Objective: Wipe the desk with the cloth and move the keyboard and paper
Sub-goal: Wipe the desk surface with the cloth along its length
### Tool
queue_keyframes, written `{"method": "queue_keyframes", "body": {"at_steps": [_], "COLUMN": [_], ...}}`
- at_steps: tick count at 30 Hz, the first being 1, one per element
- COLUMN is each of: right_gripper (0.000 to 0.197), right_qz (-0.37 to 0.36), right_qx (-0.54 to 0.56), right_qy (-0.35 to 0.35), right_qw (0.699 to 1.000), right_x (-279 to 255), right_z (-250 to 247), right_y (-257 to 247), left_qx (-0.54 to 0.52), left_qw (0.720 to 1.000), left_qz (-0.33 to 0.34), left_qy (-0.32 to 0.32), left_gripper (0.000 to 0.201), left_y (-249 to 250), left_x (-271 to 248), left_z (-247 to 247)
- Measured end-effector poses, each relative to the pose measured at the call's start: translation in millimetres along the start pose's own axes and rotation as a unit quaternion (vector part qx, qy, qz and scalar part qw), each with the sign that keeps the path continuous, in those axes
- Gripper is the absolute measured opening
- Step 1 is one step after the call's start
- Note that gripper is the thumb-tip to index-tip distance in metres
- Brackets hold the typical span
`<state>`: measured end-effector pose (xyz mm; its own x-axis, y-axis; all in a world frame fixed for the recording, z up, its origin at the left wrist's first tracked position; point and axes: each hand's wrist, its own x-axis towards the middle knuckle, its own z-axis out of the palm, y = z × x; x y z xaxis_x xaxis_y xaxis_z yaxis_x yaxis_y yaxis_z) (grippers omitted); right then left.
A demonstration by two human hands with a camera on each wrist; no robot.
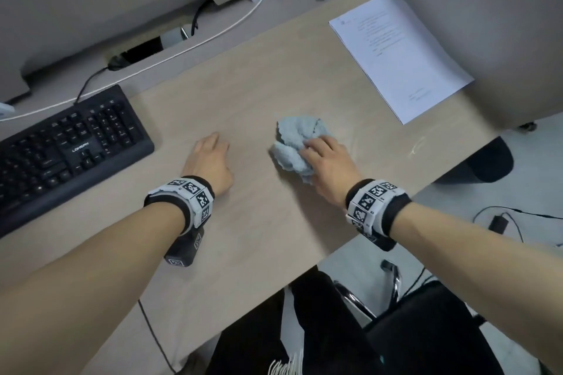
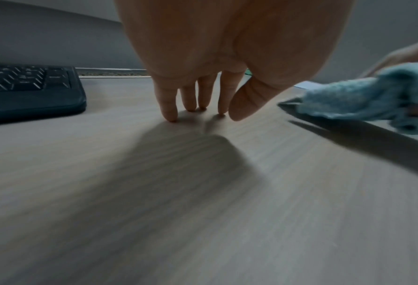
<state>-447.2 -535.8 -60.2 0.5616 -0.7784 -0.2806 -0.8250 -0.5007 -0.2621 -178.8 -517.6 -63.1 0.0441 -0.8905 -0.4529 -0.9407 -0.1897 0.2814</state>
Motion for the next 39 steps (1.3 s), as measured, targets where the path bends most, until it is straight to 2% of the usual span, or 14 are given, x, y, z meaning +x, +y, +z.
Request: {"method": "queue_keyframes", "body": {"at_steps": [4,6,10,12,14,16,18,20,22,24,28,35,39], "right_gripper": [0.07,0.072,0.075,0.072,0.066,0.054,0.051,0.06,0.066,0.069,0.072,0.074,0.069], "right_qz": [-0.031,-0.02,0.12,0.205,0.296,0.343,0.298,0.194,0.109,0.077,0.134,0.271,0.308], "right_qx": [0.021,0.016,-0.014,-0.034,-0.01,0.025,0.042,0.061,0.075,0.053,0.05,0.06,0.057], "right_qy": [-0.007,0.017,0.033,0.026,0.012,0.041,0.087,0.097,0.037,-0.01,-0.012,0.003,0.02], "right_qw": [0.999,1.0,0.992,0.978,0.955,0.938,0.95,0.974,0.991,0.996,0.99,0.961,0.949], "right_x": [19,11,-40,-83,-120,-137,-133,-119,-109,-107,-106,-100,-97], "right_z": [32,47,57,52,38,25,19,23,30,37,34,12,5], "right_y": [-53,-49,22,64,95,106,93,64,35,29,70,156,184], "left_qx": [0.017,0.031,0.07,0.073,0.077,0.089,0.087,0.084,0.094,0.107,0.137,0.135,0.139], "left_qw": [1.0,0.999,0.997,0.996,0.995,0.992,0.99,0.989,0.987,0.983,0.976,0.977,0.976], "left_qz": [0.014,0.022,0.036,0.049,0.067,0.092,0.114,0.12,0.128,0.144,0.159,0.162,0.161], "left_qy": [-0.009,-0.016,-0.014,-0.007,-0.003,-0.007,-0.007,-0.011,-0.02,-0.031,-0.048,-0.033,-0.042], "left_gripper": [0.068,0.068,0.073,0.075,0.075,0.073,0.071,0.071,0.073,0.075,0.077,0.076,0.074], "left_y": [16,26,49,65,84,102,119,133,145,151,153,169,182], "left_x": [-2,-1,3,4,5,9,14,18,22,25,38,68,79], "left_z": [5,9,21,27,31,36,39,41,41,42,40,30,33]}}
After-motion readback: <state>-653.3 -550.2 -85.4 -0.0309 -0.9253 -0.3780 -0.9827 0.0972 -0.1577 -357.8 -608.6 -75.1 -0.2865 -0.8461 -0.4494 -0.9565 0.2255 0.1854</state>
